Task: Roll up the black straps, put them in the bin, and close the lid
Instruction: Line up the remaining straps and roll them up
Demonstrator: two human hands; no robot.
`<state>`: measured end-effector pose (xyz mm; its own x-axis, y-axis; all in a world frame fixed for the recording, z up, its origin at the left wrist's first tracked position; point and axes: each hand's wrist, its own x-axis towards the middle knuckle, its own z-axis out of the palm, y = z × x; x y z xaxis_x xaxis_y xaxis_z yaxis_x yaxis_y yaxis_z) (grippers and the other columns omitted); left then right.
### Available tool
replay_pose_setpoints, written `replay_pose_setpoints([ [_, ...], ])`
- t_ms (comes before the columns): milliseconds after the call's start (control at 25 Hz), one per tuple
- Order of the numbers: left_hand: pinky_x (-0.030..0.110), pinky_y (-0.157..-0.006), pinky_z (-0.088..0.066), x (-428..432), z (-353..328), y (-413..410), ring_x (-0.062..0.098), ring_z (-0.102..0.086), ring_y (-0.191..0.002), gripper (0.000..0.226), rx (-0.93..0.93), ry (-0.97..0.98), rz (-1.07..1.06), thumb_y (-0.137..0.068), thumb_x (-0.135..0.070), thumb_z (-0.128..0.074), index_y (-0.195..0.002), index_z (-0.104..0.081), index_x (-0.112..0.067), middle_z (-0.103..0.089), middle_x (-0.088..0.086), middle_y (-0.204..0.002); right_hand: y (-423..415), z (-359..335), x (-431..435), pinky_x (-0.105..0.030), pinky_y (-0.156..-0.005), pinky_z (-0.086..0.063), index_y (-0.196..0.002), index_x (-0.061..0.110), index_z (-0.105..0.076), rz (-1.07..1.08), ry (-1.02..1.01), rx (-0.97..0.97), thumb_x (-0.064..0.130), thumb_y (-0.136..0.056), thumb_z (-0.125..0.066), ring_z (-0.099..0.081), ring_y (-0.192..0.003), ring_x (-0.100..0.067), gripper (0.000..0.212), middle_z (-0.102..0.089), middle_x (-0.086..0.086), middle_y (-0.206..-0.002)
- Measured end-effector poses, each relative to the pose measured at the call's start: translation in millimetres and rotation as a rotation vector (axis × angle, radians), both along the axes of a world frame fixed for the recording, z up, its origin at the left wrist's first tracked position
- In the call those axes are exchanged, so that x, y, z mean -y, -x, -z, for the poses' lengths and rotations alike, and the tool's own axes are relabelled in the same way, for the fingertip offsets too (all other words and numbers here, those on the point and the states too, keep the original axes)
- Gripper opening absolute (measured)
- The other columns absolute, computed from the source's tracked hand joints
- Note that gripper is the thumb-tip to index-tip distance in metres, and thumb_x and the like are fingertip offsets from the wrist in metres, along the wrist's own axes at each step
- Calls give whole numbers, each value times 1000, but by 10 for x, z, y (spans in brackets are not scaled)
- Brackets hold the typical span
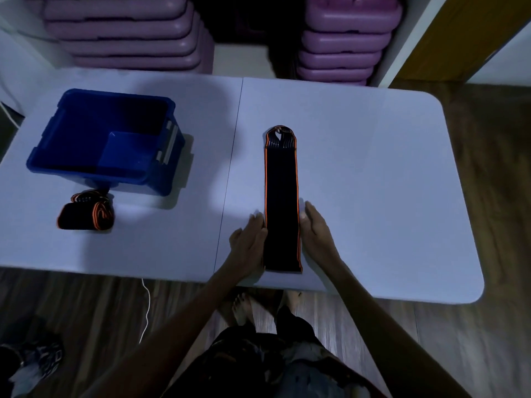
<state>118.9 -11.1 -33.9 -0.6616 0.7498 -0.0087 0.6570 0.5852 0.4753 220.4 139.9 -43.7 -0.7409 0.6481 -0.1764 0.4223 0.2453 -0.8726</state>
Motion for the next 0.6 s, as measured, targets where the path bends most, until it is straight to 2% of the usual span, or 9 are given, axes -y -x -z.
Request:
replay_pose_setpoints([
  [40,24,-103,-40,71,96,-55,3,-49,-123,50,174,-89,-48,-102,-41,-20,-142,-31,-14,-57,0,-134,-56,19,15,-50,-97,-45,-119,20,-53,35,-27,53,49,-97,-26,-58,-111,-25,45,-63,-7,-113],
  [80,16,-104,-36,99,80,-116,6,-43,-129,50,419,-185,-15,-101,-38,-26,-143,-29,-12,-47,4,-143,-129,42,46,-52,-96,-45,-114,21,-55,19,-51,76,51,-96,-25,-59,-108,-25,46,-65,-6,-108],
  [120,11,-108,-27,155,101,-205,8,-34,-136,49,538,-149,48,-101,-33,-29,-145,-27,-11,-35,6,-150,-197,56,94,-51,-91,-47,-108,25,-56,7,-62,71,51,-96,-25,-61,-99,-22,42,-65,-1,-98],
  [200,3,-105,-19,245,70,-245,16,-37,-134,47,495,-185,60,-101,-23,-31,-143,-28,-3,-27,8,-149,-311,34,235,-45,-80,-48,-101,34,-55,-59,15,-28,46,-98,-28,-60,-87,-11,29,-62,11,-89],
  [280,7,-106,-24,338,131,-213,21,-44,-125,50,324,-280,207,-98,-21,-38,-140,-29,5,-29,12,-146,-445,46,227,-41,-93,-47,-121,25,-55,-195,-9,-119,36,-99,-35,-59,-112,-14,31,-64,4,-117],
  [360,26,-114,-19,408,165,-164,15,-23,-141,65,131,-75,401,-91,-33,-47,-145,-23,-7,-22,7,-153,-691,109,173,-38,-112,-35,-136,16,-47,-417,-317,-22,40,-92,-49,-41,-136,-20,50,-48,-3,-145],
  [440,32,-111,-14,414,207,-124,13,-19,-142,68,-68,31,469,-86,-45,-50,-143,-30,-14,-24,3,-153,-850,156,154,-37,-110,-35,-135,13,-48,-590,-576,85,45,-85,-55,-41,-135,-18,60,-49,-5,-144],
  [520,33,-107,-20,330,210,-116,18,-38,-135,55,-161,27,561,-85,-43,-46,-132,-49,-14,-45,6,-144,-838,145,146,-38,-103,-44,-128,12,-56,-573,-639,52,37,-86,-53,-51,-126,-19,49,-60,-7,-133],
  [600,31,-102,-28,231,185,-109,24,-55,-121,45,-121,-35,560,-87,-36,-43,-119,-60,-11,-62,10,-127,-760,85,113,-37,-94,-50,-122,11,-61,-517,-582,30,31,-88,-50,-60,-114,-22,41,-68,-8,-122],
])
